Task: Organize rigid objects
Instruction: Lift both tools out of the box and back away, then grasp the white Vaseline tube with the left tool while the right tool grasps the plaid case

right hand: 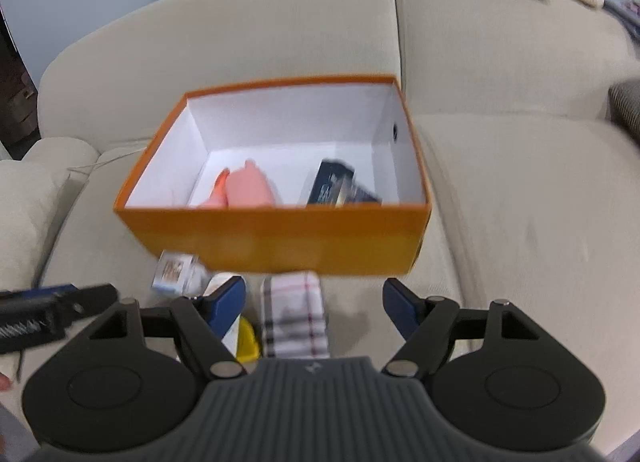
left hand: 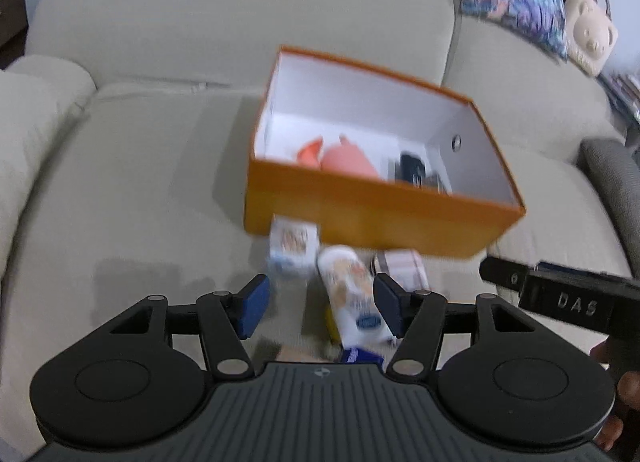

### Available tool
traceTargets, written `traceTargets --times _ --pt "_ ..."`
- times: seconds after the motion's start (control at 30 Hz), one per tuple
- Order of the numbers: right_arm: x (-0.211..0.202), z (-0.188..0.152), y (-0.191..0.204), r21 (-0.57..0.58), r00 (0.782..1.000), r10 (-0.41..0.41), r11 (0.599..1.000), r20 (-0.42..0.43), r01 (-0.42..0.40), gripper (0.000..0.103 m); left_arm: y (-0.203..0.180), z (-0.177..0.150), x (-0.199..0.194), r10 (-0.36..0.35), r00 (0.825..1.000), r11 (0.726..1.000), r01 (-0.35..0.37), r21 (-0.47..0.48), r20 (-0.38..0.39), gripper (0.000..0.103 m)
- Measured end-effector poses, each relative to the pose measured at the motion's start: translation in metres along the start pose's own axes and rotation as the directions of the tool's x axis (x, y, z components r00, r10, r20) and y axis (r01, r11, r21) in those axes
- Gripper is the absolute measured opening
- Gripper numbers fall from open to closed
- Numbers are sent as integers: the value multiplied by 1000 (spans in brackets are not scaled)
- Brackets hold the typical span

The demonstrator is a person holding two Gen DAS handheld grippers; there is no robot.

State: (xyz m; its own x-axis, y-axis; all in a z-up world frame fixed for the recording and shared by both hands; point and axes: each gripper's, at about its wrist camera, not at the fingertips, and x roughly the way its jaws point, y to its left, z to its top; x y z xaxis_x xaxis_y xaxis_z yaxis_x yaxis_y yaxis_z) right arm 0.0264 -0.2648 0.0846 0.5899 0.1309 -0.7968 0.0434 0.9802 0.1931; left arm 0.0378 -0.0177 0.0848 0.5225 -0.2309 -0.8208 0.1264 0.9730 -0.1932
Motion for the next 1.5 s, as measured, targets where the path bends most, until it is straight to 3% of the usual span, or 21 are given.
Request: traceTargets --times 0.3,0.73,0.97,1.2,1.3,1.5 --pt "23 -13 -2 -6 999 -17 1000 -44 17 77 -17 -15 24 14 999 999 -12 49 -47 72" --pt "39 -14 -34 16 996 -59 998 -68 61 81 -40 -6 72 2 995 998 4 55 -99 73" --pt "47 -14 -40 16 994 -69 997 -86 71 82 -34 -2 108 7 991 1000 -8 -8 -133 73" --pt "54 -13 -34 1 993 -65 998 -102 65 82 -8 -7 135 -27 977 990 -3 -141 -210 64" --pt "58 -13 -29 -10 992 -61 998 -110 60 83 1 -8 132 -46 979 982 8 -188 -197 57" --pt "72 -13 -21 -14 989 -45 999 -144 44 83 5 -8 106 -36 986 986 9 -165 -165 57"
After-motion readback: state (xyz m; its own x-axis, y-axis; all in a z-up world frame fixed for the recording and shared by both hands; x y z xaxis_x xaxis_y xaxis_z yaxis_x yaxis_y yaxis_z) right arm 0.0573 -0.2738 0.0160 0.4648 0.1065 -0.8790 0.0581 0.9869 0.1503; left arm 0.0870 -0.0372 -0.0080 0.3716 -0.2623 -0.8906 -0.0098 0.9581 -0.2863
